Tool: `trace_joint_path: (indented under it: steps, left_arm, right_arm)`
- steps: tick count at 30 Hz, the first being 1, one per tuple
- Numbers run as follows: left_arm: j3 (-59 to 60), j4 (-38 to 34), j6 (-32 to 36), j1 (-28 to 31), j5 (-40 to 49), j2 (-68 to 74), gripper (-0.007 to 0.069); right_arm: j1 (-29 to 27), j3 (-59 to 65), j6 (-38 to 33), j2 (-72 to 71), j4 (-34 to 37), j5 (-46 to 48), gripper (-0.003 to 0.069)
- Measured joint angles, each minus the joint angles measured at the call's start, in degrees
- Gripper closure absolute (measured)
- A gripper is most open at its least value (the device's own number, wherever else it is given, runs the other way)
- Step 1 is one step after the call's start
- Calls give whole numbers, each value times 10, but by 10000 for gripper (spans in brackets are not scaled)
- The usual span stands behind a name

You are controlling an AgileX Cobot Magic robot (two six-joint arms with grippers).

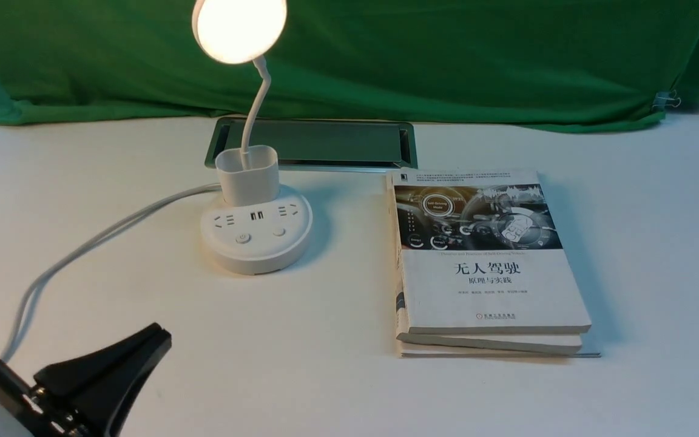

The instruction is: Turn on the desk lamp on the white desktop with your hand.

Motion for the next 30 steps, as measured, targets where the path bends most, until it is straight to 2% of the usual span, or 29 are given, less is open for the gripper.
trace_joint_path:
  steps: [6,7,9,12,14,16,18,19,20,22,30]
  left_arm:
    - [0,10,-81,95,128,-104,603]
    - [0,12,-81,95,128,-105,603]
    - [0,48,-112,152,177,-160,603]
    - [0,71,-144,196,212,-200,603]
    - [0,81,-190,242,268,-241,603]
    - [0,82,-206,263,304,-260,603]
    - [0,82,-228,305,398,-304,603]
    - [0,82,-229,305,398,-304,603]
    - [0,80,-233,321,451,-329,603]
    - [0,76,-235,333,486,-356,603]
    - [0,55,-236,338,493,-385,603]
  right_arm:
    - [0,0,0,0,0,0,418]
    - [0,0,0,0,0,0,418]
    - [0,0,0,0,0,0,418]
    - [0,0,0,0,0,0,418]
    - [0,0,0,0,0,0,418]
    - [0,0,0,0,0,0,418]
    - [0,0,0,0,0,0,418]
    - [0,0,0,0,0,0,418]
    - [0,0,0,0,0,0,418]
    - [0,0,0,0,0,0,418]
    - [0,0,0,0,0,0,418]
